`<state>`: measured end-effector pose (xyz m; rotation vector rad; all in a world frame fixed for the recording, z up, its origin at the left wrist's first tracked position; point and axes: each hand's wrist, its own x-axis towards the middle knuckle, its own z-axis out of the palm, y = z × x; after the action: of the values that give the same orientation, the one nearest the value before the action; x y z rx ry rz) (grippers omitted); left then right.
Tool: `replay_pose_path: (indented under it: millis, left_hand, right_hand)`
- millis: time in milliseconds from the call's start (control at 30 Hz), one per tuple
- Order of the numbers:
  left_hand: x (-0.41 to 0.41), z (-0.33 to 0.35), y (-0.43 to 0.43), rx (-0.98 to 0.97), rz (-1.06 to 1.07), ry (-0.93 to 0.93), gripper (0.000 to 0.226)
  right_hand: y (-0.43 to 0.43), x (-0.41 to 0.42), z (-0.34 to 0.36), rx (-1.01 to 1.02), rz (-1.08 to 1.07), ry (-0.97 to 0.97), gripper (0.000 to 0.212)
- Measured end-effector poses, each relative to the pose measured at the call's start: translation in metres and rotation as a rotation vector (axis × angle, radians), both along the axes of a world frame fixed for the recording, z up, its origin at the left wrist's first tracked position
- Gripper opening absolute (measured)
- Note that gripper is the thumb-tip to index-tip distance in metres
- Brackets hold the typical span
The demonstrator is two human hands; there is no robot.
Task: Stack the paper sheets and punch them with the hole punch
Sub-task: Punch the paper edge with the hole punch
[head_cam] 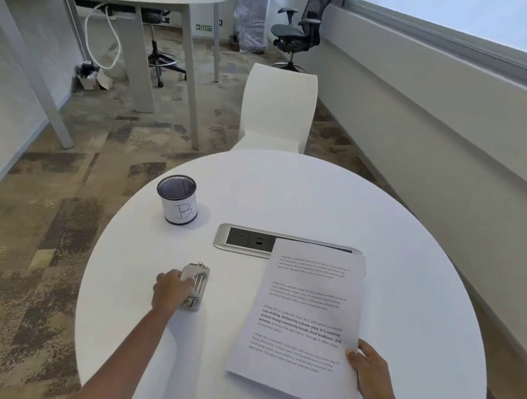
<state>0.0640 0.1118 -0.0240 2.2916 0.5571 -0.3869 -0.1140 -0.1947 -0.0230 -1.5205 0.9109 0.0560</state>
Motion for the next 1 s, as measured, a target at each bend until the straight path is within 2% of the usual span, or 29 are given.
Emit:
replay_pose_path:
  millis: [100,233,433,500,667,1000]
  left_hand:
    - [0.005,-0.001,0.006,-0.12,0.019,-0.009,0.017]
    - [0.007,-0.003,0.006,-0.311,0.059,-0.019,0.038]
    - [-0.005,0.003,-0.005,-0.767,0.124,0.139,0.031]
    - [-0.009,0.005,-0.01,-0.849,0.099,0.193,0.03]
    - [-0.012,0.005,-0.02,-0.875,0.005,0.246,0.028]
    - [-0.014,0.003,-0.033,-0.911,-0.013,0.266,0.022]
  right_hand:
    - [0.0,-0.003,0.001,0.018,-0.005,0.014,0.029]
    - [0.0,-0.004,0.005,0.045,0.005,-0.005,0.029]
    - [-0.002,-0.007,0.014,0.168,0.047,-0.074,0.024]
    - [-0.003,-0.008,0.016,0.186,0.066,-0.085,0.025]
    - [-0.003,-0.01,0.025,0.217,0.108,-0.104,0.025]
    - [-0.002,-0.014,0.037,0.055,0.118,-0.101,0.026]
